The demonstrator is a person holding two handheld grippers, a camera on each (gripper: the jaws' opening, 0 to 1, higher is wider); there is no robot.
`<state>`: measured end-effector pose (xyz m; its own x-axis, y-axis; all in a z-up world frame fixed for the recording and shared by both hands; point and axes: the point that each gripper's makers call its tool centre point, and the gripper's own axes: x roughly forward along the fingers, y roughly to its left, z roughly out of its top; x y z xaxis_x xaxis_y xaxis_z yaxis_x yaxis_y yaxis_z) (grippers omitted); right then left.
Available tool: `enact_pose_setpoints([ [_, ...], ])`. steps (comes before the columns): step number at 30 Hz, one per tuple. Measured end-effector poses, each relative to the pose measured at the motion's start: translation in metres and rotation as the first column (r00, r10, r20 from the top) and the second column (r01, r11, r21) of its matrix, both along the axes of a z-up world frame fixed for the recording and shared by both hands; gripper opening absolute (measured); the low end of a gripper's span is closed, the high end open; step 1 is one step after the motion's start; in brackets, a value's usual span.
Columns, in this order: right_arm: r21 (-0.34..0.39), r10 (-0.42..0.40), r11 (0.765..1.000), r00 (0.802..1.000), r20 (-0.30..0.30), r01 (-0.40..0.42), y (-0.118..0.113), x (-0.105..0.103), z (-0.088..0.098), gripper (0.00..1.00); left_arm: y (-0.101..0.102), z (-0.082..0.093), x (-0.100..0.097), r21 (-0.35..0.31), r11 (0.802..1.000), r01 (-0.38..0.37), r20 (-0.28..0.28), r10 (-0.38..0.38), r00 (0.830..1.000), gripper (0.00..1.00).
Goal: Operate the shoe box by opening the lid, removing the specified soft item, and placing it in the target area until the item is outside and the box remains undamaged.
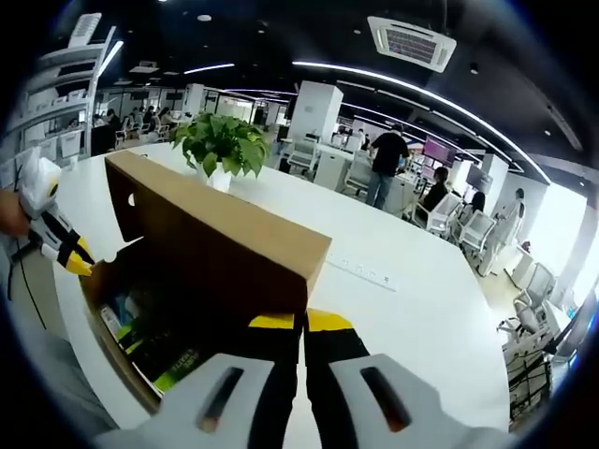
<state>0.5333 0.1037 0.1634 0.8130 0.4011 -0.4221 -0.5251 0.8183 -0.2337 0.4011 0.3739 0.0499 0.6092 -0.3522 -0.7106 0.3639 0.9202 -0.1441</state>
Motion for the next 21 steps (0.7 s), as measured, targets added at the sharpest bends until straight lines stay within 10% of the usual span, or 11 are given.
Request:
enact_pose_setpoints([
  [21, 0.002, -0.014, 1.0, 1.0, -0.014, 0.014, 0.003, 0.022, 0.003, 0.0, 0.0, -0.007, -0.005, -0.007, 1.0, -0.027, -0.143, 0.026, 0.989, 0.04],
])
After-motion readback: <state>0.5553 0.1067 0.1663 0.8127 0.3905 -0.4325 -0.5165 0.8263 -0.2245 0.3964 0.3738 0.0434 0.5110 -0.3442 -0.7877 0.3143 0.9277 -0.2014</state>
